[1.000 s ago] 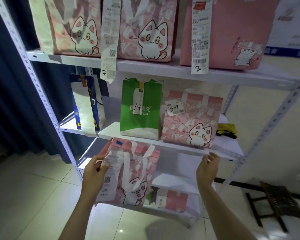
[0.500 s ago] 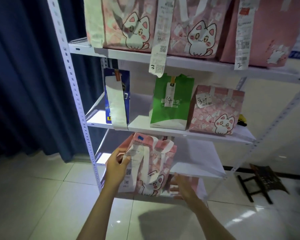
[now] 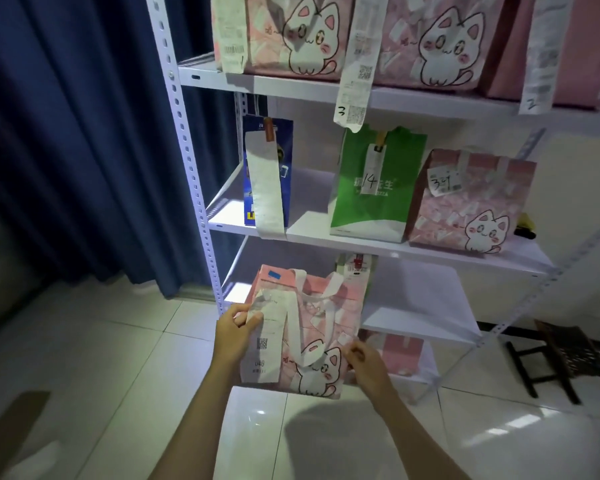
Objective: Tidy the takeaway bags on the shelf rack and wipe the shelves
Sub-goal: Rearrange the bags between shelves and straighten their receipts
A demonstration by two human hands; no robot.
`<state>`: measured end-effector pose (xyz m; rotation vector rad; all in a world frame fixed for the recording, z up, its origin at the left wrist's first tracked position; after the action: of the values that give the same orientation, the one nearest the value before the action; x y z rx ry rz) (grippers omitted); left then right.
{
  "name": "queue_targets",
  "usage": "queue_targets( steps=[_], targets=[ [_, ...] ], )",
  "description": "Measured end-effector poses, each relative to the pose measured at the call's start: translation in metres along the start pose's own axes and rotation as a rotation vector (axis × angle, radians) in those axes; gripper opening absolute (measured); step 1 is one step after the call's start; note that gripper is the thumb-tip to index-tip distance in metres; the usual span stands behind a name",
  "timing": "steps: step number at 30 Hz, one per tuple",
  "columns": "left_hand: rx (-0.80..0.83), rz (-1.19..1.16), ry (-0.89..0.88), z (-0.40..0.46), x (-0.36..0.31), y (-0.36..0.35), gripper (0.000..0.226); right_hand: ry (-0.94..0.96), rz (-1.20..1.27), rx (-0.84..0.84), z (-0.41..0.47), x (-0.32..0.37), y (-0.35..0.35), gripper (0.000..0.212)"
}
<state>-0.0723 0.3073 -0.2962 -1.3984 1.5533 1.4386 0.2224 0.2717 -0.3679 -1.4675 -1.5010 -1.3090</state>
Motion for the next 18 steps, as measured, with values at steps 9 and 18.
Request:
queue_targets(
  steps=[9,18],
  targets=[
    [-0.002,-0.12,0.202,0.014,0.05,0.01,0.011,-0.046,0.02,-0.001,0.002,-0.003,-0.024,0.017],
    [-0.067,-0.01,0.305,0.106,0.071,0.023,0.012,-0.086,0.008,-0.041,0.073,0.003,-0.072,0.018]
  ],
)
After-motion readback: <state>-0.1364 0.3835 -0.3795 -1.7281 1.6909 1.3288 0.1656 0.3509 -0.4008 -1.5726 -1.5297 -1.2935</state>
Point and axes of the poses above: each hand's wrist, its own z-axis towards the middle knuckle, its own y-axis out of the back of the hand, x = y × z, the point moved 6 cm from there along z, towards the middle knuckle, and after that the axes turned 14 degrees about z, right-handed, at the moved point
